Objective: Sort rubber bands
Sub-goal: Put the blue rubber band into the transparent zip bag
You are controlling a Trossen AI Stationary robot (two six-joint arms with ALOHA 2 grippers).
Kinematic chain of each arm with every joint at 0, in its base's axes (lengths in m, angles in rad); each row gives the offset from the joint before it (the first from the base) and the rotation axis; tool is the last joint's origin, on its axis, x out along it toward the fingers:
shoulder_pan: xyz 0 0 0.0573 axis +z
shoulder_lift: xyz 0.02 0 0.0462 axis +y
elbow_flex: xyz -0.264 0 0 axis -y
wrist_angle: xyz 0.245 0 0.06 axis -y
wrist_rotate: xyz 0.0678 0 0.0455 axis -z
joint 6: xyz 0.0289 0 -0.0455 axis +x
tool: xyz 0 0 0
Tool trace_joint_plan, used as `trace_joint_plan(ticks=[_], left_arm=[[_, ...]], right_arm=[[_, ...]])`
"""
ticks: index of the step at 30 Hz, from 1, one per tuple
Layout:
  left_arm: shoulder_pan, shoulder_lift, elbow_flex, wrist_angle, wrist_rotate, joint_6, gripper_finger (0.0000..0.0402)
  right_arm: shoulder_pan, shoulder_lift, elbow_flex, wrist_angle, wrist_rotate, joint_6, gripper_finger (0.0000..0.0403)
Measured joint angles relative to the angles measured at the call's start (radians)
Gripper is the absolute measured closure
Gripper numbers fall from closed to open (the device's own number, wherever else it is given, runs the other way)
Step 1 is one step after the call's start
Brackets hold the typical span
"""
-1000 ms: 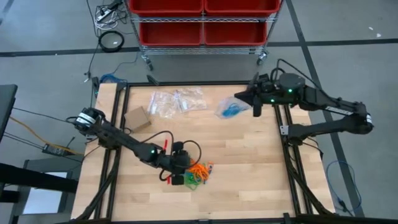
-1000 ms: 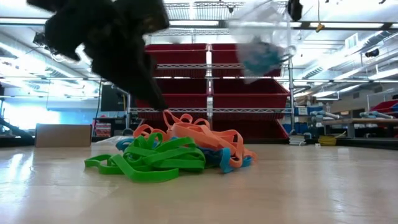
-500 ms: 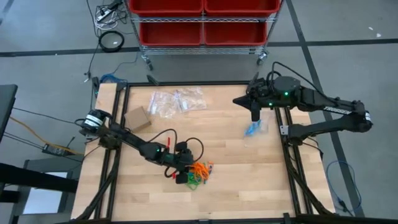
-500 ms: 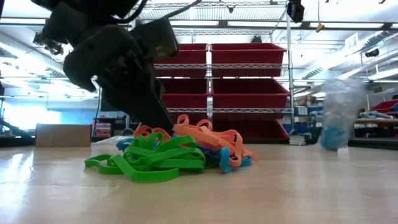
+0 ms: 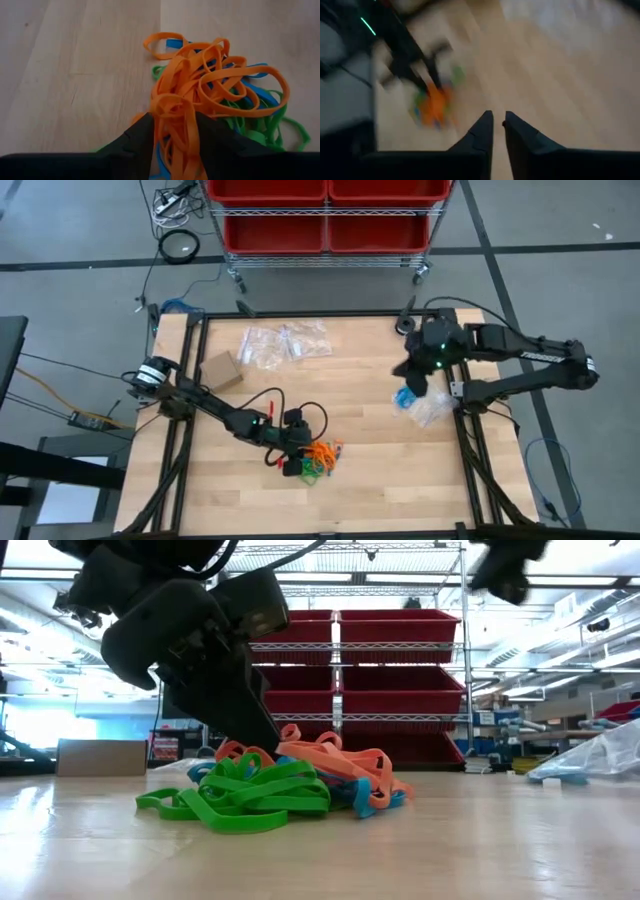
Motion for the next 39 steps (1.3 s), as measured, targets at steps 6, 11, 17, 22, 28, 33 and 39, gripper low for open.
trace_joint_plan(ticks=[6,11,17,22,28,33,39], left_arm=[[0.000,0.000,0.000,-0.002,0.001,-0.015,0.0255],[0.000,0.000,0.000,-0.003,0.001,-0.016,0.0255],[-0.002,0.000,0.000,-0.003,0.001,-0.021,0.0255],[-0.003,0.000,0.000,-0.008,0.022,-0.025,0.0255],[-0.003,0.000,0.000,-0.011,0.026,-0.039,0.0255],[-0.003,0.000,0.000,-0.010,0.026,-0.041,0.0255],[-0.003,0.000,0.000,-0.010,0.026,-0.045,0.0255]], right_arm=[[0.107,0.000,0.000,-0.348,0.157,0.110,0.0300],[0.257,0.000,-0.070,-0.436,0.200,0.299,0.0275],[0.428,0.000,-0.224,-0.417,0.269,0.630,0.0278],[0.572,0.000,-0.252,-0.403,0.289,0.854,0.0291],[0.785,0.000,-0.257,-0.291,0.293,1.115,0.0307],[0.948,0.043,-0.286,-0.252,0.289,1.324,0.0310],[1.105,0.143,-0.322,-0.254,0.310,1.542,0.0310]])
